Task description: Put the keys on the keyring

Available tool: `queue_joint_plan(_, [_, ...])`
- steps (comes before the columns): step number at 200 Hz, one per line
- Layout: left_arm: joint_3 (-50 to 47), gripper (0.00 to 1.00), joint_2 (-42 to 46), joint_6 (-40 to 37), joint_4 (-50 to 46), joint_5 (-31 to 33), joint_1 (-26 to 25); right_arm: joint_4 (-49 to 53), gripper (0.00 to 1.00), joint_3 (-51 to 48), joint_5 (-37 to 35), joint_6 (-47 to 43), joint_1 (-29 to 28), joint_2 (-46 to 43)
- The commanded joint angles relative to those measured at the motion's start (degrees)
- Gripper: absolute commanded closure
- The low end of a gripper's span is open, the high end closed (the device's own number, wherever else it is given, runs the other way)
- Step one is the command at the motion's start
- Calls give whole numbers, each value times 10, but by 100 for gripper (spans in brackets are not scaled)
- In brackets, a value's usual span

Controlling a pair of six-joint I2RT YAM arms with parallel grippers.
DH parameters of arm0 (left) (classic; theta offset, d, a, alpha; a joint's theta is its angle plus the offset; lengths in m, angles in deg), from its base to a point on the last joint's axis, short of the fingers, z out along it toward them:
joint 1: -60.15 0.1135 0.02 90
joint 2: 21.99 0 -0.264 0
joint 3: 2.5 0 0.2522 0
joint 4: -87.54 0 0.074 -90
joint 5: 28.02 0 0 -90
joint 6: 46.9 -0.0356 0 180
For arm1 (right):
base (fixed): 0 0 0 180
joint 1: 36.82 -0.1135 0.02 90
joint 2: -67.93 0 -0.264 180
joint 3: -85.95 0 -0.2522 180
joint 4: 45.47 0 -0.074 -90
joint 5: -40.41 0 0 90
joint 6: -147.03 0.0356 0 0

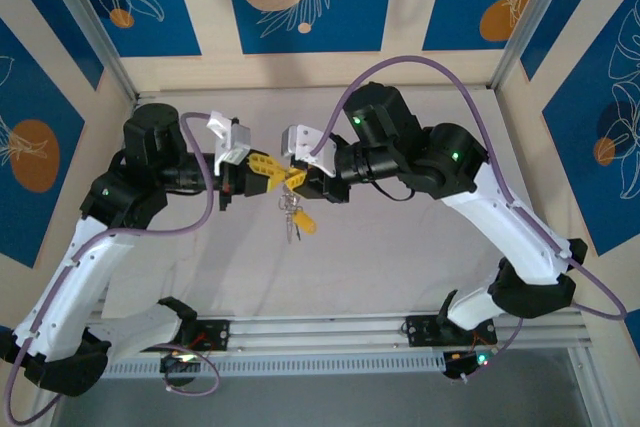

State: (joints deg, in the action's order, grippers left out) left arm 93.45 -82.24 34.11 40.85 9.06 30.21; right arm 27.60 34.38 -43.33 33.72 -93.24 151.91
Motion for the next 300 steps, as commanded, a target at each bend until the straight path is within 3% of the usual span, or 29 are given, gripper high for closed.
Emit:
queue_joint_plan(1, [-4,100,17,32,85,-23,-4,-13,78,-28,38,20,1,-15])
queue_joint_plan(88, [-10,100,22,56,117,-23,-4,-67,79,-107,38,51,9,-62])
queue_joint_plan(188, [-41,100,34,94,179,-30,-2,-131,68,-153,60,87,38,-109])
queue_joint_plan(246, [-51,100,39,105,199,-42,-1,-218,66,-198,122,144,93,-160])
queue_joint_plan(300, [-65,100,49,118,220,-54,1,-263,68,-187,201,167,97,-137])
